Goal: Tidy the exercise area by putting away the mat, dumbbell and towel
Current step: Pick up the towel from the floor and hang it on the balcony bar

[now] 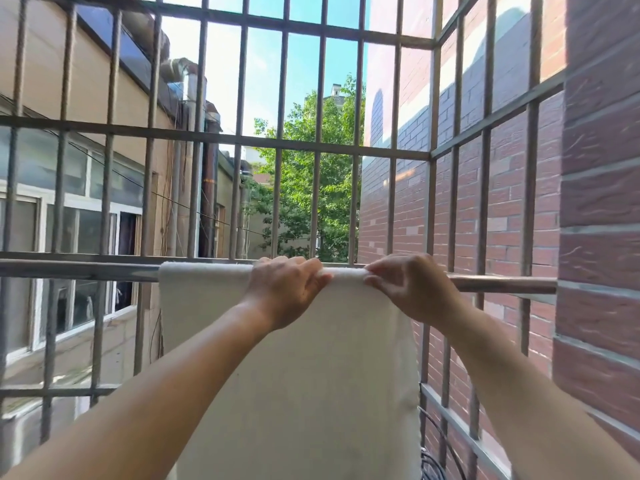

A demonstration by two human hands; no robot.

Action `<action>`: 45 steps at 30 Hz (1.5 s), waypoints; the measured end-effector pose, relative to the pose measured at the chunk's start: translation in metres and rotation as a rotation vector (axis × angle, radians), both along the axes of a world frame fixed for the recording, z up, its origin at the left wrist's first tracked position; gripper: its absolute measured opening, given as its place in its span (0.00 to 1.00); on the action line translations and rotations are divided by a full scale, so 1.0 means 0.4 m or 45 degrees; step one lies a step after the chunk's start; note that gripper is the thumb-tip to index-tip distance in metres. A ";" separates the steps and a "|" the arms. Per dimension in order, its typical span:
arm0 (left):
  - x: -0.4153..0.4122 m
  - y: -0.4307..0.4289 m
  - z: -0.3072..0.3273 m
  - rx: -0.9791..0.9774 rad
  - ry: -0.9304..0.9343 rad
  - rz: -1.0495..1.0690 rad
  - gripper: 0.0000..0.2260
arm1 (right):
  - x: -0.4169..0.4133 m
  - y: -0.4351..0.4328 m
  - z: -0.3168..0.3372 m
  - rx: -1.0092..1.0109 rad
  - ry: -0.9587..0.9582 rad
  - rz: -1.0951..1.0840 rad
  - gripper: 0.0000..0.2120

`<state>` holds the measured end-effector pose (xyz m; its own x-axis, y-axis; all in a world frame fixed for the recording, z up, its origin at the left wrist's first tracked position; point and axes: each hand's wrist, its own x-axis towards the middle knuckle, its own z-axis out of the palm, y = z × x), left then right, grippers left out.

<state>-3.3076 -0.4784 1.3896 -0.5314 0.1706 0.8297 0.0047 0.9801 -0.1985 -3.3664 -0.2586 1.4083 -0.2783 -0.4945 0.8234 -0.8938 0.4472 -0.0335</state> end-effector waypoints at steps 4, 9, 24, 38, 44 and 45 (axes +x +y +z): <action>0.004 0.000 0.001 0.006 -0.014 0.014 0.31 | -0.024 0.036 -0.010 0.097 -0.020 -0.187 0.17; 0.009 0.005 0.001 -0.016 -0.010 0.052 0.31 | -0.022 0.059 -0.002 0.090 -0.001 -0.250 0.21; 0.076 -0.062 0.025 0.092 -0.291 0.080 0.25 | 0.013 -0.033 0.004 0.152 0.096 -0.098 0.23; 0.175 -0.221 -0.013 0.178 -0.232 0.206 0.29 | 0.012 -0.206 -0.042 0.238 0.379 -0.261 0.17; 0.174 -0.218 -0.015 0.193 -0.239 0.199 0.29 | 0.027 -0.186 -0.035 0.264 0.228 -0.226 0.19; 0.177 -0.215 -0.015 0.194 -0.241 0.187 0.29 | 0.032 -0.181 -0.033 0.245 0.210 -0.206 0.19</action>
